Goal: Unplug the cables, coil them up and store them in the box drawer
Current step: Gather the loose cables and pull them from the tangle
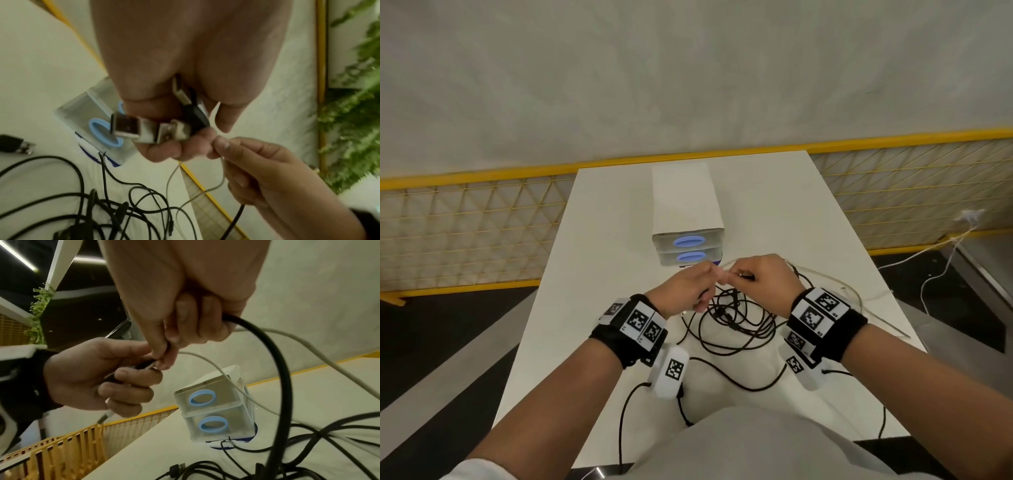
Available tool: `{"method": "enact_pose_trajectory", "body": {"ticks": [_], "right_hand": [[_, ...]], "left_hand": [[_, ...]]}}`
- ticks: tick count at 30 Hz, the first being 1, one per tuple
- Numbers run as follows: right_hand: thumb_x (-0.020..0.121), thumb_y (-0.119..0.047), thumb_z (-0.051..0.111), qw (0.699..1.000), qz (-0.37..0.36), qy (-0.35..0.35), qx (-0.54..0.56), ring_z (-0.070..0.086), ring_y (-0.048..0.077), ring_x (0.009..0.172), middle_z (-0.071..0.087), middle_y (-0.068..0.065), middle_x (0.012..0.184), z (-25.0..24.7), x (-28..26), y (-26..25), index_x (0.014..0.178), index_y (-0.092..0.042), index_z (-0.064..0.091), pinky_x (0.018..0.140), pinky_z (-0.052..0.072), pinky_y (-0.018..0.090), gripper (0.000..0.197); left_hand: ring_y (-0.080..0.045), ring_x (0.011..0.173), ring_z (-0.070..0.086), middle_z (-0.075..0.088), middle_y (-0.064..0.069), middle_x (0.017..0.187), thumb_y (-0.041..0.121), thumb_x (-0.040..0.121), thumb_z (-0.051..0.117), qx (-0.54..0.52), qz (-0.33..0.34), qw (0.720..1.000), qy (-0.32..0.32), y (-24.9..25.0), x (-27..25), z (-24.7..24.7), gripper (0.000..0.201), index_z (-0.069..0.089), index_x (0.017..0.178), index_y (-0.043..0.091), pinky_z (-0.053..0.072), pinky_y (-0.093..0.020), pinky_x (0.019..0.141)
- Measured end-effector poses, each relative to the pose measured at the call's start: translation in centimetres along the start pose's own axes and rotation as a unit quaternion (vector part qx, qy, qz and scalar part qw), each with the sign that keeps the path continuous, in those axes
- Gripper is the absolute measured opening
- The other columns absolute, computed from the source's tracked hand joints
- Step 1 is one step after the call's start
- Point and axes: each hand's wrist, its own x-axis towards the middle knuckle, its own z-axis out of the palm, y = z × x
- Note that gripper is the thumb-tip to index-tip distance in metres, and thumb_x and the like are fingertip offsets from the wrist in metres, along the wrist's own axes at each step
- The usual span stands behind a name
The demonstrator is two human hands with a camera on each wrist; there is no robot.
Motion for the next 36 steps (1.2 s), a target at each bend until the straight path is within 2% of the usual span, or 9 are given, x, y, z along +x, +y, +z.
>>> {"method": "enact_pose_trajectory", "body": {"ticks": [6,9,14,16,20,24,30,33,36], "right_hand": [[0.084,-0.047,0.062,0.991,0.038,-0.112,-0.065,0.042,0.007,0.053,0.045,-0.006,0.055,-4.5,-1.3,3.8,0.063,-0.026,0.045,0.059,0.036,0.029,0.035],[0.088,-0.041,0.060,0.972,0.174,-0.107,-0.117,0.055,0.017,0.062,0.060,0.004,0.065,-10.5,-3.4,9.1,0.070,-0.017,0.060,0.066,0.045,0.035,0.030],[0.071,-0.073,0.057,0.914,0.361,0.009,-0.185,0.065,0.022,0.068,0.070,0.002,0.071,-20.9,-7.9,34.3,0.071,-0.045,0.067,0.065,0.052,0.042,0.029],[0.073,-0.076,0.049,0.921,0.363,0.027,-0.139,0.063,0.025,0.065,0.072,0.008,0.076,-21.7,-7.7,37.3,0.073,-0.046,0.069,0.060,0.047,0.034,0.036],[0.077,-0.081,0.031,0.904,0.427,-0.011,-0.008,0.055,0.029,0.056,0.057,0.015,0.056,-15.7,-5.5,20.6,0.066,-0.002,0.064,0.056,0.045,0.031,0.087],[0.053,-0.098,0.018,0.957,0.277,-0.074,0.046,0.041,0.022,0.053,0.044,0.005,0.050,-11.6,-3.1,12.3,0.051,-0.013,0.051,0.059,0.035,0.033,0.091],[0.073,-0.079,0.040,0.962,0.004,-0.087,0.257,0.037,0.028,0.053,0.043,0.001,0.045,-12.9,1.6,-1.6,0.042,-0.016,0.048,0.064,0.028,0.042,0.071],[0.090,-0.048,0.040,0.915,-0.147,-0.007,0.375,0.036,0.025,0.046,0.045,-0.005,0.039,-16.2,2.6,-7.3,0.038,-0.020,0.051,0.061,0.027,0.048,0.060],[0.095,-0.021,0.030,0.811,-0.232,0.087,0.529,0.030,0.018,0.036,0.038,-0.004,0.036,-19.6,2.1,-9.3,0.040,-0.019,0.044,0.053,0.032,0.029,0.057]], "left_hand": [[-0.005,0.045,0.029,0.036,0.014,0.050,0.022,0.099,0.045,0.041,0.016,0.999,0.025,-0.9,0.1,-2.2,0.030,0.047,0.069,0.020,0.027,-0.017,0.043],[-0.007,0.045,0.026,0.035,0.013,0.046,0.019,0.099,0.045,0.001,0.004,0.996,0.085,-1.4,-0.2,-4.8,0.028,0.049,0.071,0.018,0.024,-0.016,0.040],[-0.006,0.039,0.022,0.030,0.013,0.044,0.017,0.100,0.043,-0.049,0.031,0.987,0.147,-1.2,0.4,-7.2,0.026,0.047,0.074,0.013,0.020,-0.014,0.038],[-0.006,0.039,0.023,0.031,0.013,0.044,0.017,0.100,0.042,-0.048,0.036,0.986,0.158,-0.9,0.7,-7.2,0.027,0.047,0.074,0.013,0.020,-0.015,0.038],[-0.005,0.037,0.025,0.033,0.013,0.043,0.014,0.100,0.042,-0.055,0.035,0.982,0.180,-0.9,1.4,-6.5,0.028,0.049,0.072,0.013,0.022,-0.014,0.037],[-0.004,0.038,0.025,0.034,0.013,0.042,0.013,0.100,0.042,-0.062,0.038,0.981,0.182,-0.9,1.7,-5.7,0.028,0.051,0.073,0.015,0.022,-0.014,0.037],[-0.002,0.039,0.027,0.037,0.014,0.042,0.014,0.099,0.042,-0.037,0.046,0.978,0.198,-0.9,1.9,-5.2,0.029,0.048,0.070,0.016,0.024,-0.015,0.038],[-0.003,0.040,0.027,0.038,0.015,0.042,0.015,0.100,0.042,-0.041,0.052,0.977,0.202,-1.2,2.1,-5.0,0.029,0.049,0.072,0.016,0.024,-0.015,0.039],[-0.004,0.041,0.027,0.036,0.014,0.043,0.014,0.100,0.042,-0.050,0.053,0.977,0.200,-1.7,2.1,-5.0,0.025,0.051,0.077,0.014,0.023,-0.016,0.039]]}}
